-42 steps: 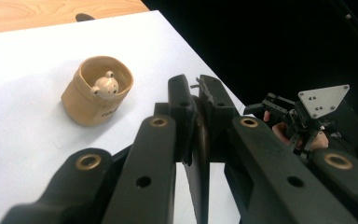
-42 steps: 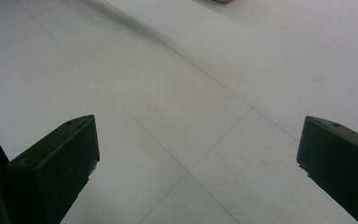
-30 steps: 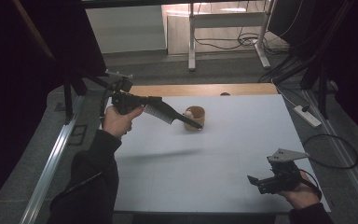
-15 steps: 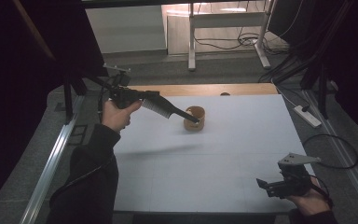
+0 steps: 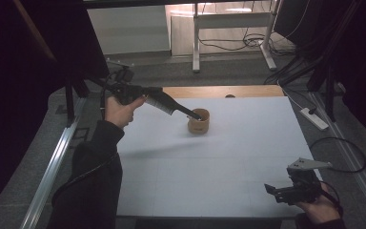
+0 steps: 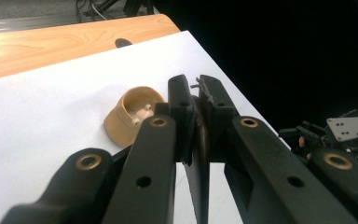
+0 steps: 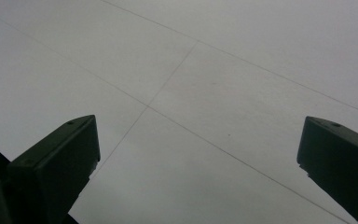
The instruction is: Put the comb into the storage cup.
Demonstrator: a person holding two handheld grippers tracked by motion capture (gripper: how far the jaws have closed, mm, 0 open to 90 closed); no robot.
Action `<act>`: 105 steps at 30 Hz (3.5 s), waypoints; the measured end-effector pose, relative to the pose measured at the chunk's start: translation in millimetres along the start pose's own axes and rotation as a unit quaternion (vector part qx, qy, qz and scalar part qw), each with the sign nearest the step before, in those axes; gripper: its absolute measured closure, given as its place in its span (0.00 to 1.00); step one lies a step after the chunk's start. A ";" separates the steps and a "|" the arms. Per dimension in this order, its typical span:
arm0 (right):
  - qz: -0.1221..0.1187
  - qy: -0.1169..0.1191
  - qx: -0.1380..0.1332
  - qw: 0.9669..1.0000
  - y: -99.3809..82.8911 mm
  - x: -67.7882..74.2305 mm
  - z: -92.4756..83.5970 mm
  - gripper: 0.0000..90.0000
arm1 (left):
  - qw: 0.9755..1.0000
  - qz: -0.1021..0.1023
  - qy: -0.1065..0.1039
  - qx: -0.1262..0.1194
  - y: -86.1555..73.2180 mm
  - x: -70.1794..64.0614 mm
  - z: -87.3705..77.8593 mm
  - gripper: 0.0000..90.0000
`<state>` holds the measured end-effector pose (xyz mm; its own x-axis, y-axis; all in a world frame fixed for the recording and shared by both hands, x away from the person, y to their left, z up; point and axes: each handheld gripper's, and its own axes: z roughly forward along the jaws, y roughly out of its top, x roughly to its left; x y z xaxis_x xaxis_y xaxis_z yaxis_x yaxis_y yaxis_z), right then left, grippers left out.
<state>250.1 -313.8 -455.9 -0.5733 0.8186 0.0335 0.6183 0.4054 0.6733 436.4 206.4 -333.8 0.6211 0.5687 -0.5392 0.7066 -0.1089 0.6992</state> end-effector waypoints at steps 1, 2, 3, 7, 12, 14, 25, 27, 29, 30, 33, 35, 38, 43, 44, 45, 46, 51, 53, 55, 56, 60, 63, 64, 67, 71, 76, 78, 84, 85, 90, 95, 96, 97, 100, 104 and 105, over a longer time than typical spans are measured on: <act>0.000 0.000 0.000 1.000 -0.1 0.2 -0.2 0.00 | 1.000 -0.001 0.001 -0.001 1.2 0.1 0.6 0.93; -0.001 0.000 0.000 1.000 -0.3 0.3 -0.4 0.00 | 1.000 0.000 0.003 0.000 2.4 0.4 1.0 0.93; -0.002 0.000 -0.001 1.000 -0.5 0.4 -0.8 0.00 | 1.000 -0.001 0.004 -0.001 3.6 0.7 1.5 0.93; -0.003 -0.001 -0.001 1.000 -1.4 0.5 -2.1 0.00 | 1.000 -0.002 0.009 -0.003 7.8 3.0 3.3 0.93; -0.004 -0.001 -0.001 1.000 -2.0 0.9 -2.9 0.00 | 1.000 -0.004 0.015 -0.003 12.7 5.8 7.6 0.93; -0.005 -0.001 -0.001 1.000 -2.1 1.2 -2.9 0.00 | 1.000 -0.005 0.018 -0.002 14.8 7.0 9.8 0.93; -0.011 -0.001 0.003 1.000 -1.9 2.3 -2.0 0.00 | 0.999 -0.008 0.032 0.001 22.4 13.6 22.3 0.93; -0.012 -0.001 0.004 1.000 -1.9 2.5 -1.9 0.00 | 0.999 -0.008 0.034 0.001 22.7 15.2 24.0 0.93; -0.013 -0.001 0.005 1.000 -1.9 2.5 -1.7 0.00 | 0.999 -0.011 0.035 0.002 22.8 16.9 26.0 0.93; -0.013 -0.001 0.005 1.000 -1.8 2.5 -1.7 0.00 | 0.999 -0.011 0.036 0.003 22.9 17.7 26.8 0.93; -0.014 -0.001 0.007 1.000 -1.8 2.6 -1.7 0.00 | 0.999 -0.012 0.038 0.003 23.2 20.0 29.0 0.93; -0.014 0.000 0.007 1.000 -1.7 2.7 -1.5 0.00 | 0.999 -0.013 0.039 0.004 23.4 21.2 30.9 0.93; -0.015 0.000 0.008 1.000 -1.7 2.8 -1.3 0.00 | 0.999 -0.014 0.040 0.006 23.9 22.6 33.8 0.93; -0.015 0.000 0.009 1.000 -1.6 2.9 -1.1 0.00 | 0.999 -0.015 0.044 0.010 23.8 25.5 38.7 0.93; -0.015 0.000 0.009 1.000 -1.6 2.9 -1.0 0.00 | 0.999 -0.015 0.044 0.011 23.8 26.0 39.4 0.93; -0.015 0.000 0.009 1.000 -1.6 2.9 -1.0 0.00 | 0.999 -0.015 0.044 0.011 23.8 26.6 40.3 0.93; -0.016 0.000 0.009 1.000 -1.6 3.0 -0.9 0.00 | 0.999 -0.015 0.045 0.012 23.7 27.2 41.1 0.93; -0.017 0.001 0.011 1.000 -1.5 3.1 -0.7 0.00 | 0.999 -0.016 0.048 0.014 23.6 28.6 44.6 0.93; -0.017 0.001 0.011 1.000 -1.5 3.0 -0.5 0.00 | 0.999 -0.016 0.047 0.015 23.7 29.2 45.8 0.93; -0.018 0.001 0.011 1.000 -1.5 3.1 -0.5 0.00 | 0.999 -0.014 0.049 0.016 23.7 29.5 47.0 0.93; -0.018 0.001 0.011 1.000 -1.5 3.1 -0.4 0.00 | 0.999 -0.015 0.049 0.017 23.7 29.6 48.0 0.93; -0.019 0.001 0.012 1.000 -1.5 3.2 -0.3 0.00 | 0.998 -0.014 0.050 0.020 23.5 30.3 50.5 0.93; -0.019 0.002 0.012 1.000 -1.5 3.3 -0.2 0.00 | 0.998 -0.014 0.052 0.022 23.2 31.4 52.4 0.93; -0.019 0.002 0.012 1.000 -1.4 3.3 -0.1 0.00 | 0.998 -0.015 0.052 0.022 23.1 31.7 53.1 0.93; -0.020 0.002 0.013 1.000 -1.4 3.2 -0.1 0.00 | 0.998 -0.015 0.053 0.022 22.8 32.5 54.7 0.93; -0.020 0.002 0.013 1.000 -1.4 3.3 0.0 0.00 | 0.998 -0.015 0.054 0.024 22.0 33.9 56.7 0.93; -0.021 0.003 0.014 1.000 -1.4 3.5 0.1 0.00 | 0.998 -0.016 0.055 0.026 20.8 35.4 60.0 0.93; -0.021 0.003 0.015 1.000 -1.4 3.6 0.1 0.00 | 0.998 -0.015 0.056 0.027 20.5 35.8 61.5 0.93; -0.023 0.004 0.016 1.000 -1.3 3.7 0.2 0.00 | 0.998 -0.014 0.057 0.030 19.2 37.3 66.4 0.93; -0.023 0.004 0.016 1.000 -1.3 3.7 0.3 0.00 | 0.998 -0.014 0.057 0.031 19.0 37.5 67.1 0.93; -0.023 0.005 0.017 1.000 -1.3 3.9 0.3 0.00 | 0.998 -0.015 0.059 0.032 17.0 39.2 70.7 0.93; -0.025 0.005 0.018 1.000 -1.3 4.0 0.5 0.00 | 0.998 -0.017 0.059 0.033 15.5 40.7 74.2 0.93; -0.025 0.005 0.018 1.000 -1.3 4.0 0.5 0.00 | 0.998 -0.017 0.059 0.033 15.2 40.9 74.9 0.93; -0.025 0.005 0.018 1.000 -1.3 4.0 0.5 0.00 | 0.997 -0.016 0.060 0.033 15.0 41.0 75.7 0.93; -0.025 0.005 0.019 0.999 -1.2 4.1 0.6 0.00 | 0.997 -0.016 0.061 0.034 14.2 41.7 77.6 0.93; -0.026 0.005 0.019 0.999 -1.2 4.2 0.7 0.00 | 0.997 -0.016 0.063 0.036 12.8 42.7 80.6 0.93; -0.026 0.005 0.019 0.999 -1.2 4.2 0.7 0.00 | 0.997 -0.015 0.063 0.036 12.5 43.0 81.4 0.93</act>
<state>247.4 -310.6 -457.1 -0.6108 0.7917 0.0069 0.6072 0.4629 0.6458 499.5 163.1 -386.5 0.5542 0.6704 -0.4933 0.7502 -0.1456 0.6449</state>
